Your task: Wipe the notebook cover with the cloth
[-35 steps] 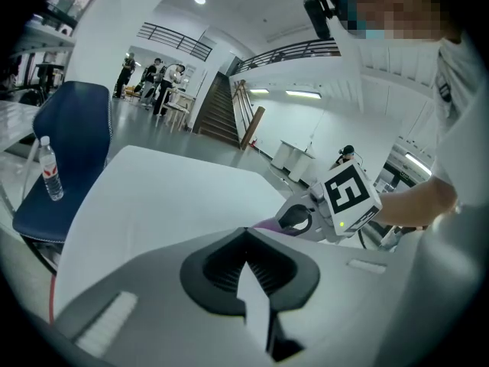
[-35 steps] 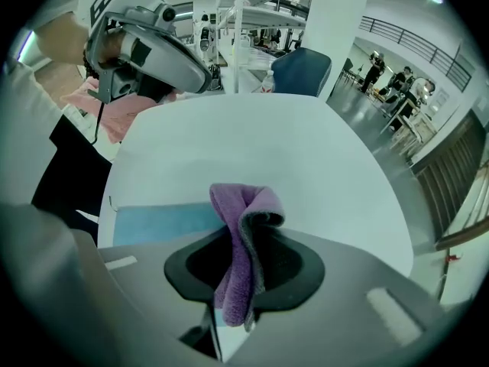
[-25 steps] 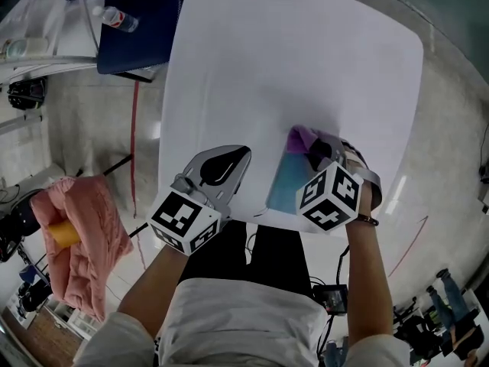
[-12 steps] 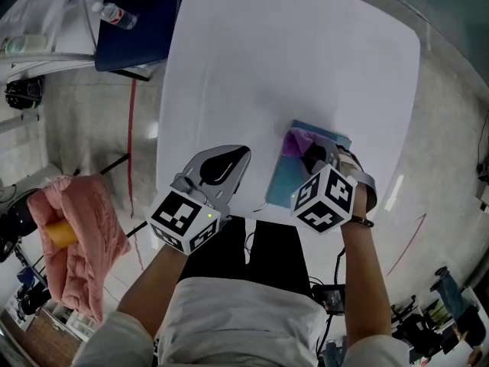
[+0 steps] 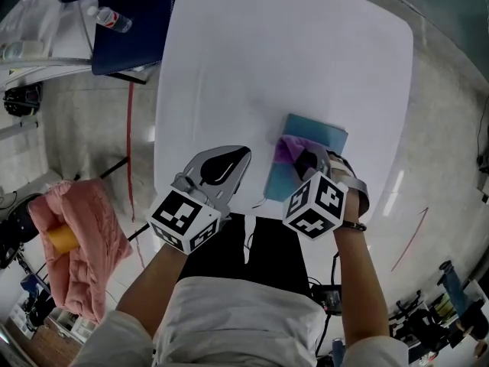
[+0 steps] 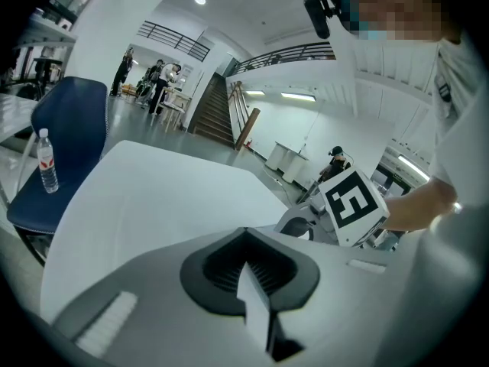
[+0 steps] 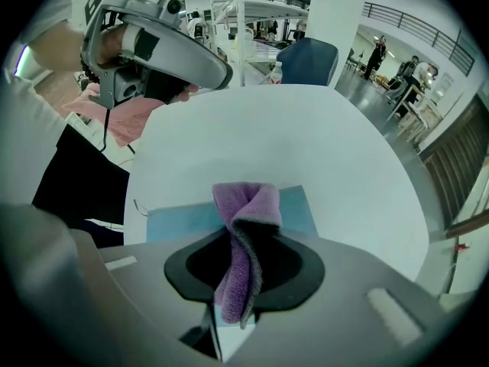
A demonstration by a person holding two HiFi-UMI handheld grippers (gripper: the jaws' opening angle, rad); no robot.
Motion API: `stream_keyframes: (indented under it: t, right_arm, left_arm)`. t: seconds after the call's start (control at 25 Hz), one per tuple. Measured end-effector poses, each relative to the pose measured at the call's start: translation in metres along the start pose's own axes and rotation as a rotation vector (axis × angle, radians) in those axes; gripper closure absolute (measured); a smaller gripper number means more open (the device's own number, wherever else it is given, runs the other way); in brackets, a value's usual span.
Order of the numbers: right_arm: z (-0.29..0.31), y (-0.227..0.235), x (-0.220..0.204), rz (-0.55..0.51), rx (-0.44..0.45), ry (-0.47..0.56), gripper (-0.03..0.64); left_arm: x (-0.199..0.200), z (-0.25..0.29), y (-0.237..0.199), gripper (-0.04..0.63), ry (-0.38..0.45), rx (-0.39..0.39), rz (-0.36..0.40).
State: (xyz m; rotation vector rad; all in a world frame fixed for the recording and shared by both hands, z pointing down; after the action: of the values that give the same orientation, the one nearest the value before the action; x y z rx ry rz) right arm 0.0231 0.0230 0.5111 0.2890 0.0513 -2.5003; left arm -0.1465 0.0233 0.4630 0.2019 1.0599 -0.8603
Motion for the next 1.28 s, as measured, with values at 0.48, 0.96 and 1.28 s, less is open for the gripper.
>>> stream_keyframes:
  t: [0.48, 0.96, 1.28]
  right_arm:
    - [-0.006, -0.027, -0.018, 0.007, 0.027, 0.002, 0.509]
    - [-0.006, -0.055, -0.028, 0.021, 0.024, 0.015, 0.509]
    - [-0.006, -0.069, -0.036, 0.013, 0.054, 0.005, 0.508]
  left_arm:
    - [0.004, 0.005, 0.018, 0.595, -0.010, -0.051, 0.032]
    - [0.006, 0.009, 0.021, 0.595, -0.012, -0.085, 0.054]
    - [0.004, 0.011, 0.028, 0.595, -0.017, -0.101, 0.060]
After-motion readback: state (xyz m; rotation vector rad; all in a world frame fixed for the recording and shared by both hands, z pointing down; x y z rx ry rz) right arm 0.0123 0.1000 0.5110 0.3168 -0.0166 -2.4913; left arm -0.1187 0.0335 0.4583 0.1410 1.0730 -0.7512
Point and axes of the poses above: the fingertips, and each gripper's own axes: z forward along the fingers, y to its right, x out of its top, the point moved 8 cm from there along -z, backward along the fingers, and after that the axes turned 15 degrees about z, right-handed, at the moved point
